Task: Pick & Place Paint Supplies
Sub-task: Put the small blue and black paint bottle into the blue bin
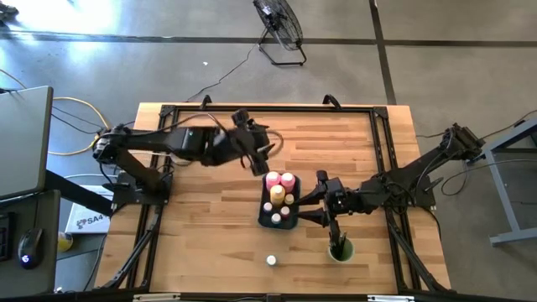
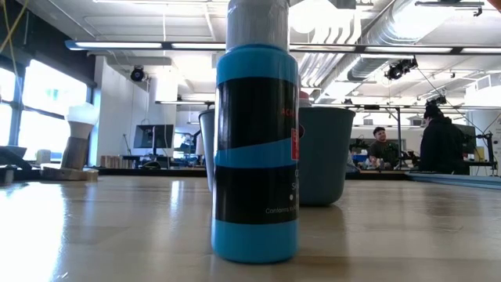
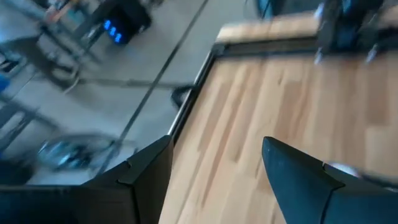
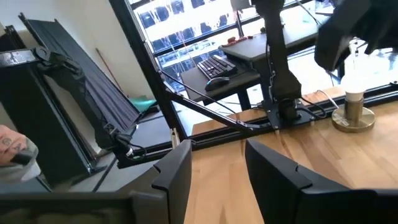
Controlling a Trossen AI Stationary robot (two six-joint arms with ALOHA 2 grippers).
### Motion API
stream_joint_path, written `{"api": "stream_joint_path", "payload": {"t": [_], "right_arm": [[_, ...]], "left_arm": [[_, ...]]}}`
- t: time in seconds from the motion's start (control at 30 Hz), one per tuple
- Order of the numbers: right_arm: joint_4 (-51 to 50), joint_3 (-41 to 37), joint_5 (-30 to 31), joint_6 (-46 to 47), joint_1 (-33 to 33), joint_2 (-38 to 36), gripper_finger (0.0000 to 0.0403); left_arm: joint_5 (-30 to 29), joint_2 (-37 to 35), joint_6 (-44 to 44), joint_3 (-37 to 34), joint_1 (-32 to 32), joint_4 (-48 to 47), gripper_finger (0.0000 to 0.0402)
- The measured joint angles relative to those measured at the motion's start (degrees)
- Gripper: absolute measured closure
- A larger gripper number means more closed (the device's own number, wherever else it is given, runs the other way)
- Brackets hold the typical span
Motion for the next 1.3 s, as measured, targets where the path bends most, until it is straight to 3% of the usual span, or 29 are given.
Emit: {"api": "stream_joint_path", "payload": {"t": [0.2, 0.5, 0.67, 0.83, 0.97, 1.2, 1.3], "right_arm": [[0.02, 0.00, 3.16, 3.36, 0.00, 0.00, 0.0259], [3.04, 0.00, 3.81, 3.88, -1.47, 0.00, 0.0259], [4.77, 1.71, 0.62, 0.89, -3.17, 0.66, 0.0259], [3.04, 8.31, -5.71, -5.06, -4.02, 4.45, 0.0259], [-6.20, 15.44, -9.78, -8.86, -3.96, 8.32, 0.0259], [-29.51, 25.31, -11.40, -9.09, -4.02, 14.44, 0.0259], [-33.01, 27.77, -15.10, -9.19, -4.33, 16.67, 0.0259]], "left_arm": [[7.41, -8.30, 3.88, -9.36, 1.87, 10.74, 0.0160], [11.30, -25.61, 2.04, -24.06, 1.72, 15.91, 0.0160], [11.95, -33.51, -1.53, -27.94, 1.70, 13.70, 0.0160], [11.88, -38.32, -5.89, -29.69, 1.72, 10.07, 0.0160], [11.71, -39.10, -8.24, -29.82, 1.72, 7.11, 0.0160], [11.69, -39.10, -8.41, -29.85, 1.72, 3.91, 0.0160], [11.67, -39.11, -8.41, -29.85, 1.72, 3.78, 0.0160]]}}
